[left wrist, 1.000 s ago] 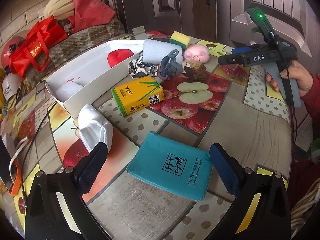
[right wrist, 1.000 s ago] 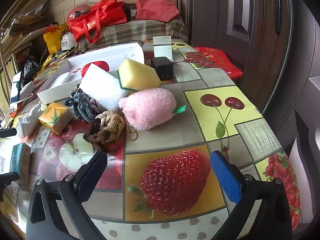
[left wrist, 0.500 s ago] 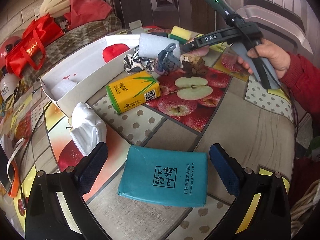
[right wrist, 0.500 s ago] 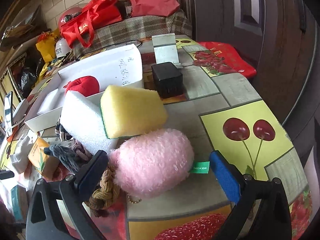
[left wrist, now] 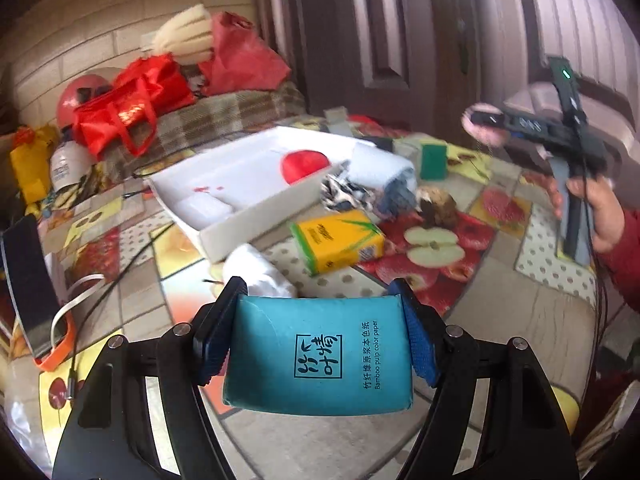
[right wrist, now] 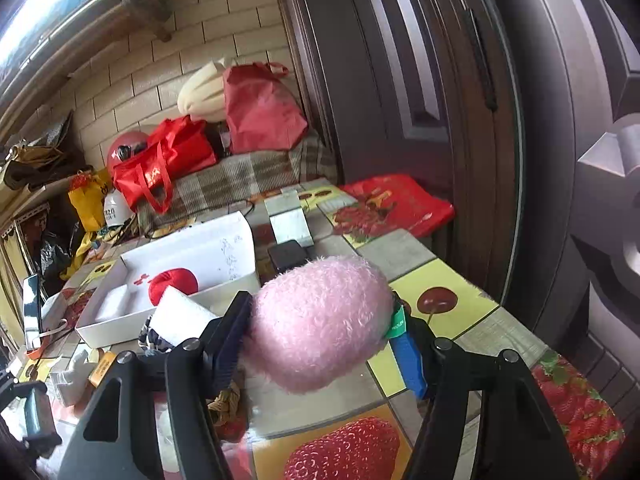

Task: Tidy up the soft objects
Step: 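Grasp the teal tissue pack with the left tool while the right grasps the pink ball, then carry the tissue pack with the left tool while the right carries the pink ball into the tray, releasing both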

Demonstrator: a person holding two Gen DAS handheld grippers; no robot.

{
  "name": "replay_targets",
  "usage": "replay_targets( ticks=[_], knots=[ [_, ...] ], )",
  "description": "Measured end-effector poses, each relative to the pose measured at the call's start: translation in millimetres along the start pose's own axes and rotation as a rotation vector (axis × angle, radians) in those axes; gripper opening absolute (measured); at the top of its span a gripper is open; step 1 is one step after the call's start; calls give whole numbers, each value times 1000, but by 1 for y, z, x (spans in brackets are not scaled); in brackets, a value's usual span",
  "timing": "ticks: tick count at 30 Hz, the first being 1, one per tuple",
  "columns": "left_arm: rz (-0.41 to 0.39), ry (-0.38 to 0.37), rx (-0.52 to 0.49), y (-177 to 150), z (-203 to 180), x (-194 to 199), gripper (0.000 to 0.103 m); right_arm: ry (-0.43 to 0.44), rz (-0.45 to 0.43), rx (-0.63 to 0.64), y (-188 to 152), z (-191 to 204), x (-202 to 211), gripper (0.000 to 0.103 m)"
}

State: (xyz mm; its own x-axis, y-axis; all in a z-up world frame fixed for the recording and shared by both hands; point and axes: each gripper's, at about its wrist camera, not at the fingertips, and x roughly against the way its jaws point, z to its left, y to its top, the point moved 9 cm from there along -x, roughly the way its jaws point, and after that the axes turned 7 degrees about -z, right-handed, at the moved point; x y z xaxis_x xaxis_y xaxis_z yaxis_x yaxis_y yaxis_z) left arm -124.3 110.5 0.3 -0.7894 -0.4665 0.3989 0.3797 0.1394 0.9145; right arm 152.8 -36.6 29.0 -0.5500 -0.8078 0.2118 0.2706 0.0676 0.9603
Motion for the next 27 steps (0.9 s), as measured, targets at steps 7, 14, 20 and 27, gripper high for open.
replay_targets(
  ticks=[7,14,20,27],
  knots=[
    [-71,366,203,1,86,9,73,153,14,75,-11,64,9,66],
    [-83,441,178,9,107,-14,74,191,-3,153,-18,120,-6,66],
    [-102,481,172,22,120,-39,74,199,35,217,-33,157,-41,66],
    [-159,512,218,40,142,-64,74,224,-7,267,-30,189,-63,66]
  ],
)
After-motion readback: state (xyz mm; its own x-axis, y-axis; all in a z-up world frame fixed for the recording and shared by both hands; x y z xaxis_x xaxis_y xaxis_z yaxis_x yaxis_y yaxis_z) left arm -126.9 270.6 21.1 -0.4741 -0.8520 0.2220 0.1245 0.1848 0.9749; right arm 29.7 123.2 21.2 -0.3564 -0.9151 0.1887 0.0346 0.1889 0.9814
